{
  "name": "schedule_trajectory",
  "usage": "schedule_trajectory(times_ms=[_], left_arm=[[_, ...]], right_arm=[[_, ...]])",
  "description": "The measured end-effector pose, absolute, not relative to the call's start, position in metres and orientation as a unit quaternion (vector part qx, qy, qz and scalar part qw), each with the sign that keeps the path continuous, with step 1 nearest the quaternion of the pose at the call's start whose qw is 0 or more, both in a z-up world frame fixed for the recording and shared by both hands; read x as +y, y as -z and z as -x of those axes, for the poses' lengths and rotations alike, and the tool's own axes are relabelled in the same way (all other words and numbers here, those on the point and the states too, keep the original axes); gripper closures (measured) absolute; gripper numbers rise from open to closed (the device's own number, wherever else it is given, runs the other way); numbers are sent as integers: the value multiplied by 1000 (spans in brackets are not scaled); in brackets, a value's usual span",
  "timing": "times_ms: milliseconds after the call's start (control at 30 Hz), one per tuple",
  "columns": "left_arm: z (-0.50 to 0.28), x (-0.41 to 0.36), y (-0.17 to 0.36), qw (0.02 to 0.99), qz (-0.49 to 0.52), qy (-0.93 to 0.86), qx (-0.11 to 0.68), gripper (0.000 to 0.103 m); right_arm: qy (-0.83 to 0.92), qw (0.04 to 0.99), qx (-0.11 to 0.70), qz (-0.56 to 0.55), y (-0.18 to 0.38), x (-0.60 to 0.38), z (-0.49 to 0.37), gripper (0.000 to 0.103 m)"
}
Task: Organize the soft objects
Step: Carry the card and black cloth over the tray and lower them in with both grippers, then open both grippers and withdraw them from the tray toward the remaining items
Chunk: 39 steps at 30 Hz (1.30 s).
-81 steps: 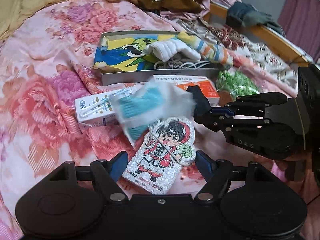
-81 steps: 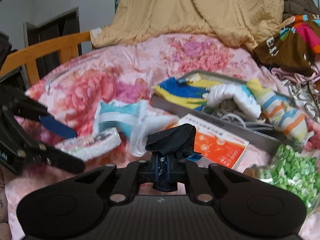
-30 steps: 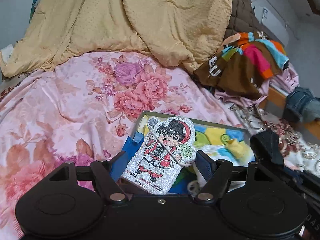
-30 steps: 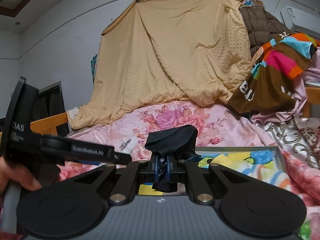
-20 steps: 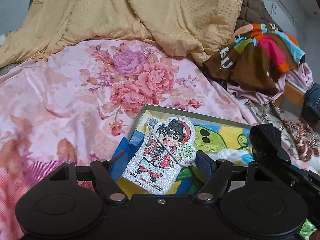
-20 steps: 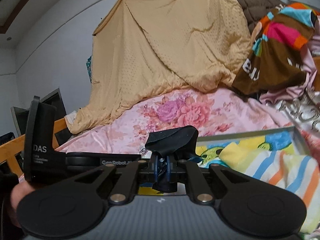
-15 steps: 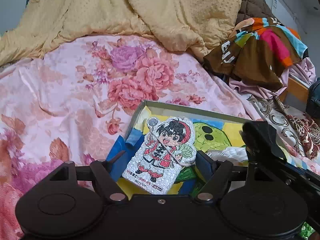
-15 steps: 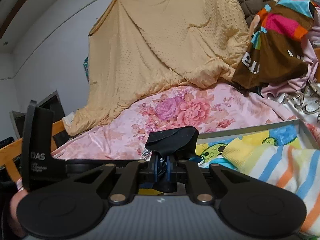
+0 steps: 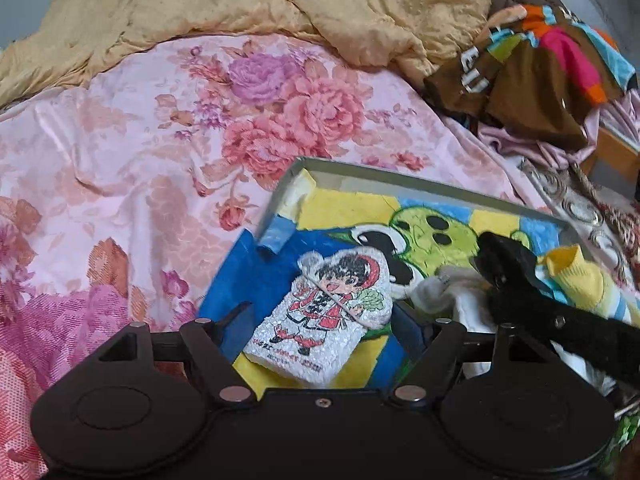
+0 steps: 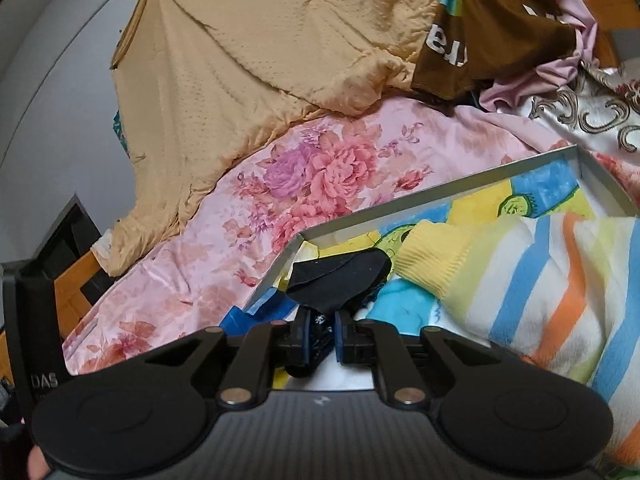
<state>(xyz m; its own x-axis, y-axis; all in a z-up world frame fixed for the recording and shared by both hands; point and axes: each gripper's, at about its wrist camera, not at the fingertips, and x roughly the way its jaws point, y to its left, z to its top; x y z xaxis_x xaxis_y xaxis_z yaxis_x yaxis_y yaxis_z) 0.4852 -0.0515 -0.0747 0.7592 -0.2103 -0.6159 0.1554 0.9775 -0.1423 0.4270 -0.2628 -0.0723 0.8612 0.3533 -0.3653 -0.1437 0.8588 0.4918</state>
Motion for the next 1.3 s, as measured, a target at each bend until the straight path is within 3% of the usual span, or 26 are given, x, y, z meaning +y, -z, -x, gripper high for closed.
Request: schedule_trajectory(times_ms=[200, 367, 800, 867, 933, 1300], left_arm=[[-479, -56, 79, 936, 33, 98, 336, 27], [-476, -53, 78, 938, 38, 94, 333, 27], [-446, -45, 51, 934, 56, 74, 345, 19], [-436, -44, 42, 935, 51, 70, 343, 18], [-424, -41, 32, 937, 54, 68, 338, 16], [-351, -30, -42, 953, 60, 70, 288, 7]], right_arm=[[-131, 935, 232, -233, 71, -263, -427, 85], [-140, 934, 240, -225, 65, -263, -423, 56], [-124, 946, 227, -196, 19, -263, -384, 28], [-120, 950, 213, -196, 8, -264, -374, 15], [-120, 954, 195, -195, -4, -264, -362, 10], [-115, 966, 142, -181, -52, -259, -281, 0]])
